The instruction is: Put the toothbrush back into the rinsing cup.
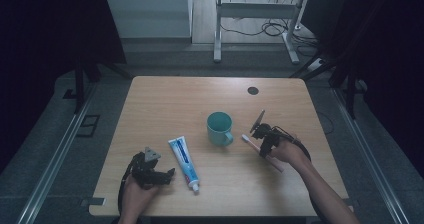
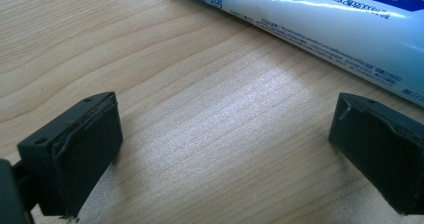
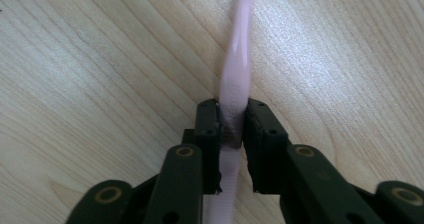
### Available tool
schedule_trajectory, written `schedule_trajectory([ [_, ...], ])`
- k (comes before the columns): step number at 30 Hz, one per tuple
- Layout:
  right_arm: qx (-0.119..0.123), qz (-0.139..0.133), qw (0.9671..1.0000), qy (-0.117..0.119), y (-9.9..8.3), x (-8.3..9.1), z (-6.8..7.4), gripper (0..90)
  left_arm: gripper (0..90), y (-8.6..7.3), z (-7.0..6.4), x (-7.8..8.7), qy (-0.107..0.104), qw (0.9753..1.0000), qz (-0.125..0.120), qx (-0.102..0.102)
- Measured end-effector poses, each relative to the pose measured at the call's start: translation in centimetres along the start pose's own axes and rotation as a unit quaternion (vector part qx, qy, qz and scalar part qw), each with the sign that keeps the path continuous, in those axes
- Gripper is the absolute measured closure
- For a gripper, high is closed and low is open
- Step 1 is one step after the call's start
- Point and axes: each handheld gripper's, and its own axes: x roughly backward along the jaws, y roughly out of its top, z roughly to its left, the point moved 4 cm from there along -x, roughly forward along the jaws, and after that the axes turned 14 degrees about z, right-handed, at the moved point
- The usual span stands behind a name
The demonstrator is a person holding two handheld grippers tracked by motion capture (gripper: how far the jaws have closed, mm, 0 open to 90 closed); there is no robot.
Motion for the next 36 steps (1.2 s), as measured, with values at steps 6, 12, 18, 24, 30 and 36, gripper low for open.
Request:
schedule_trajectory([
  [6,0.002,-0.005,1.0000,0.004,-0.1,0.0,0.0,78.0,0.6,0.0,0.0,0.0,0.000,1.0000,0.000,0.000],
  [12,0.003,-0.014,0.9999,0.005,-0.6,0.4,-0.3,78.1,0.6,0.0,0.0,0.0,0.000,1.0000,0.000,0.000],
  [18,0.005,-0.023,0.9997,0.005,-1.1,1.1,-0.2,78.1,0.6,0.0,0.0,0.0,0.000,1.0000,0.000,0.000],
  [24,0.012,-0.037,0.9992,0.001,-1.5,1.8,0.0,78.1,0.6,0.0,0.0,0.0,0.000,1.0000,0.000,0.000],
  [30,0.011,-0.054,0.9985,-0.003,-2.1,2.5,-0.1,78.1,0.6,0.0,0.0,0.0,0.000,1.0000,0.000,0.000],
  [36,0.012,-0.069,0.9975,-0.005,-2.6,3.3,-0.3,78.1,0.6,0.0,0.0,0.0,0.000,1.0000,0.000,0.000],
])
